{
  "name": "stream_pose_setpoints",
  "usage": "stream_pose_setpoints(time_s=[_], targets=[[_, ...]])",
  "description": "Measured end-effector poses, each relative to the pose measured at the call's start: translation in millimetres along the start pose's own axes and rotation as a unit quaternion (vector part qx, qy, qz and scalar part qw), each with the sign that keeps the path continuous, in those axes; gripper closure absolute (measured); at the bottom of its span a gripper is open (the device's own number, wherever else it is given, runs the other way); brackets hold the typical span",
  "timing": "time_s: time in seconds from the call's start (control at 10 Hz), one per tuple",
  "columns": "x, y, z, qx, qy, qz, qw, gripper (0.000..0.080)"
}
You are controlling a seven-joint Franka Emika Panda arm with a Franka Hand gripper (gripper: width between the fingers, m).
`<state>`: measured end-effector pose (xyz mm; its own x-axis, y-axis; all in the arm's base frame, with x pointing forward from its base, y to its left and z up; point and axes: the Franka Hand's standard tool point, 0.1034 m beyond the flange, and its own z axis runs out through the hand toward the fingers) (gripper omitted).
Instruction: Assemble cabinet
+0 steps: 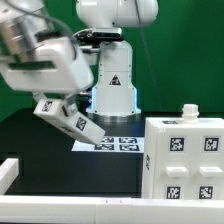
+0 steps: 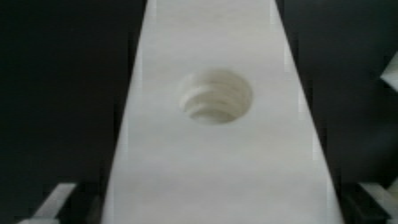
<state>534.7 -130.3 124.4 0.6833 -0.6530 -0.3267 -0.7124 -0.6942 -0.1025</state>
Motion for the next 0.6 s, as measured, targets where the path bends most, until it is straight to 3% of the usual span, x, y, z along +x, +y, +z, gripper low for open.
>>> stream_pose_setpoints(time_s=[0.1,0.3,0.4,0.6], targets=[[7.4,-2.1,4.4,0.008,0.063,0.004,0.998,0.0239],[10.0,-8.7,8.5,0.011,0.142,-0.009,0.990,0.0239],[9.4,-16.7,11.5,0.001,0.199,-0.041,0.979,0.0239],[4.3,-26.5,24.1,-0.001,0.275,-0.066,0.959,0.0239]])
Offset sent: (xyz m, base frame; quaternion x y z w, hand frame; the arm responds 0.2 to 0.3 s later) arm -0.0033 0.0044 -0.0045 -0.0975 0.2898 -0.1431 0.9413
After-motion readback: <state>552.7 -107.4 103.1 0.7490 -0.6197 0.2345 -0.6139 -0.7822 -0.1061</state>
